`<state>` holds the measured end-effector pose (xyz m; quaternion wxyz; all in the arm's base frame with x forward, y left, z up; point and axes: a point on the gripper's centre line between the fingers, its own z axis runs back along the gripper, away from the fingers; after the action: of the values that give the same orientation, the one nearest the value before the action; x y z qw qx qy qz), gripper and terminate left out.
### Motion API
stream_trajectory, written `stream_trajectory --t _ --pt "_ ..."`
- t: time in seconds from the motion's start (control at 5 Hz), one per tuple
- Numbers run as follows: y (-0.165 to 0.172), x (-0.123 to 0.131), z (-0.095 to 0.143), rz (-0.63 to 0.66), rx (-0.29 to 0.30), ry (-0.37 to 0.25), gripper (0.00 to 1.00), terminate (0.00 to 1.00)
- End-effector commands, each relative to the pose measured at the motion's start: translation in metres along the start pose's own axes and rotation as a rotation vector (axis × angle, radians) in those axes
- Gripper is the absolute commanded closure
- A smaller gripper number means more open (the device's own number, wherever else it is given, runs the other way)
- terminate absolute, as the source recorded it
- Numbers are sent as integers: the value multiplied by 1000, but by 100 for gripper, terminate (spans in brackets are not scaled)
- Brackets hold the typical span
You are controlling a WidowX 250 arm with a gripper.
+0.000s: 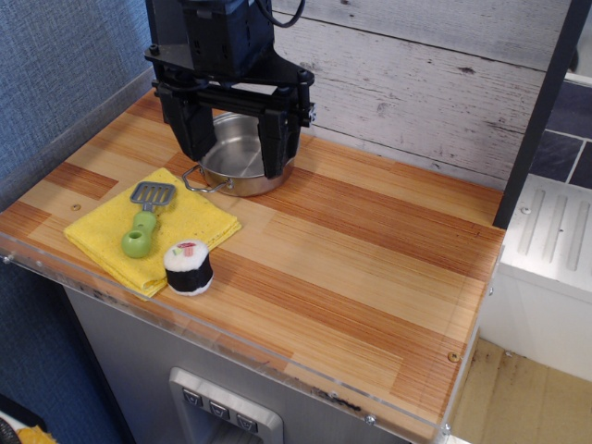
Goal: Put the vessel on the right edge of the table.
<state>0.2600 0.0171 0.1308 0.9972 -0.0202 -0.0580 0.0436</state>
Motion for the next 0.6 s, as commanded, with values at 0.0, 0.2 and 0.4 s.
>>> stream_trajectory --t 0.0,0.2,0.4 --pt "0 0 0 0 0 0 0 0" --pt "15 11 -12 -31 71 41 0 0" --pt "21 31 -18 -81 106 36 0 0"
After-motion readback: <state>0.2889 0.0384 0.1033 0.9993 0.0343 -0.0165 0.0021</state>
